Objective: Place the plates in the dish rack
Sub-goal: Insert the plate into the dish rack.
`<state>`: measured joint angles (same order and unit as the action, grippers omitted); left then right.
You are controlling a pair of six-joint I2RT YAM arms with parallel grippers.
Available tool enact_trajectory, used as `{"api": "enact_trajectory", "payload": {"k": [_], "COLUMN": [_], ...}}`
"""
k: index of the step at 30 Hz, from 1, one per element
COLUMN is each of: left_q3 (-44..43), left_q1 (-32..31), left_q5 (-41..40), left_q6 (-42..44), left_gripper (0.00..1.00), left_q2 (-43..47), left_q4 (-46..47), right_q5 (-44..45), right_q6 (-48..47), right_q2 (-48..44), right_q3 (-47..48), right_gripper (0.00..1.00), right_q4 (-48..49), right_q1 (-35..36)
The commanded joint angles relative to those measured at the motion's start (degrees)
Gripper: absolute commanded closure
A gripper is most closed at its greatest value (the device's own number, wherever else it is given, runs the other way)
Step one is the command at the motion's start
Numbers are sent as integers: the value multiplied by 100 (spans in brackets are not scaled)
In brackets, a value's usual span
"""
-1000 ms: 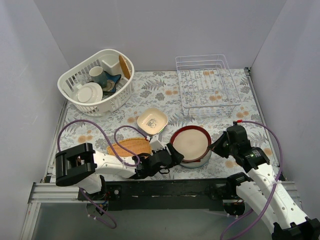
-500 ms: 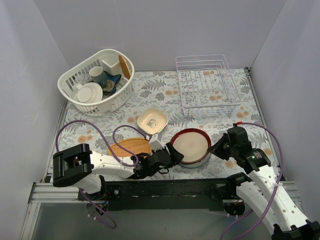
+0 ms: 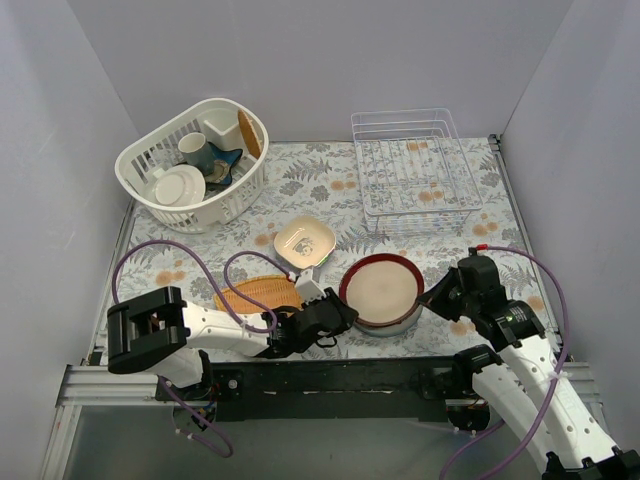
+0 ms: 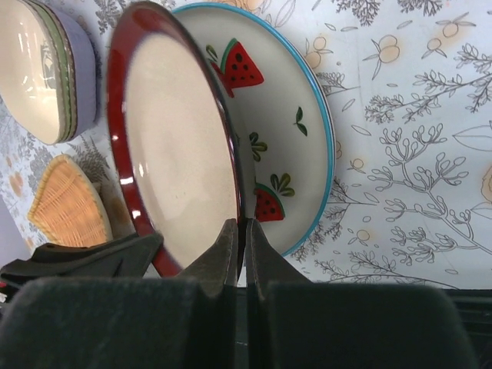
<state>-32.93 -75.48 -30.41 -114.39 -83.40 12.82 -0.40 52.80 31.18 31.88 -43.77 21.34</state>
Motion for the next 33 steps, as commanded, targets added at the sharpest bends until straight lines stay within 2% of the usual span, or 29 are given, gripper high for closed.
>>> {"api": "enact_trajectory", "payload": {"k": [1, 6, 7, 16, 26, 33], "left_q3": [-144, -135, -118, -4, 514, 858], "left_q1": [34, 34, 34, 69, 174, 280], "left_q5": [-228, -202, -202, -263, -773, -808], "left_q6": [-2993, -3045, -3054, -2932, -2747, -2694], "left_gripper": [80, 94, 99, 100, 100, 100], "left_q2": [8, -1, -1, 306, 1790, 2161], "left_q4": [467, 423, 423, 379, -113, 176], "right_q5": [-619, -715, -733, -777, -935, -1137], "right_q6": [99, 99, 108, 3, 11, 47], "right_q2": [-112, -156, -156, -226, -727, -859], "right_q3": [135, 64, 47, -155, -893, -1245], "right_gripper": [99, 99, 99, 99, 99, 91], "right_q4": [290, 290, 290, 264, 834, 1177], "right_q1": [45, 45, 45, 45, 54, 45]}}
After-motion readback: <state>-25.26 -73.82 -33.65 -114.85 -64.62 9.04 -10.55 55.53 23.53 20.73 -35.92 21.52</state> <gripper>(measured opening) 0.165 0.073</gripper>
